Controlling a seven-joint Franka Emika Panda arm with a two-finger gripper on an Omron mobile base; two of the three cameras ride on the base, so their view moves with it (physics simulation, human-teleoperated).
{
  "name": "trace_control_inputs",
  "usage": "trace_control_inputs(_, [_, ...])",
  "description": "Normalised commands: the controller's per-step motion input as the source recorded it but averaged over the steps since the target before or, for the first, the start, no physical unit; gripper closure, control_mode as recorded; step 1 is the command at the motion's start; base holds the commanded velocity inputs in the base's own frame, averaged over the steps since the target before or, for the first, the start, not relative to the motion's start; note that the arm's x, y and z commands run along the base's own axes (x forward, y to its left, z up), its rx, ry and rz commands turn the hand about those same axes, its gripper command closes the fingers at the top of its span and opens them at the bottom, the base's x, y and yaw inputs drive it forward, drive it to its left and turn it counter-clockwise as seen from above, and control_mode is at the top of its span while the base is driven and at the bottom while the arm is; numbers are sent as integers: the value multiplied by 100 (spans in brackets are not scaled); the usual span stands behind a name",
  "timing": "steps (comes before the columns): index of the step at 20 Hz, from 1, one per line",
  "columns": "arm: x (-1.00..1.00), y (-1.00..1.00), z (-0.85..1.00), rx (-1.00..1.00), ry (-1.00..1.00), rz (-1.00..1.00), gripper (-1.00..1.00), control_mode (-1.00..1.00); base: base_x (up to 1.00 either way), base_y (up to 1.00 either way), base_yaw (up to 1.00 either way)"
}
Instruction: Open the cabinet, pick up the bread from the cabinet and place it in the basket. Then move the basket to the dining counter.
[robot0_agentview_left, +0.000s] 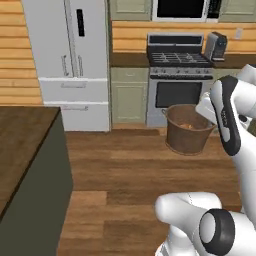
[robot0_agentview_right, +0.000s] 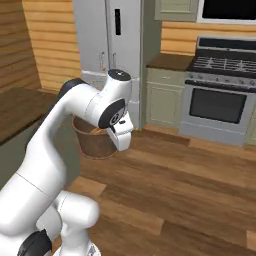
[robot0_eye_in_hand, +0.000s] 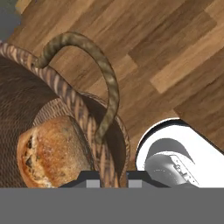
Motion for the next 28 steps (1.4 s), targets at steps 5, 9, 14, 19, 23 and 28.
trace_control_inputs(5, [0, 0, 0, 0, 0, 0, 100, 100, 7, 0, 100])
trace_control_inputs(9, [0, 0, 0, 0, 0, 0, 100, 100, 75, -14, 84])
trace_control_inputs(14, [0, 0, 0, 0, 0, 0, 100, 100, 99, -30, 73])
trace_control_inputs(19, [0, 0, 0, 0, 0, 0, 100, 100, 100, -32, 71])
trace_control_inputs(23, [0, 0, 0, 0, 0, 0, 100, 100, 93, -11, 80])
trace_control_inputs(28, [0, 0, 0, 0, 0, 0, 100, 100, 63, -35, 70])
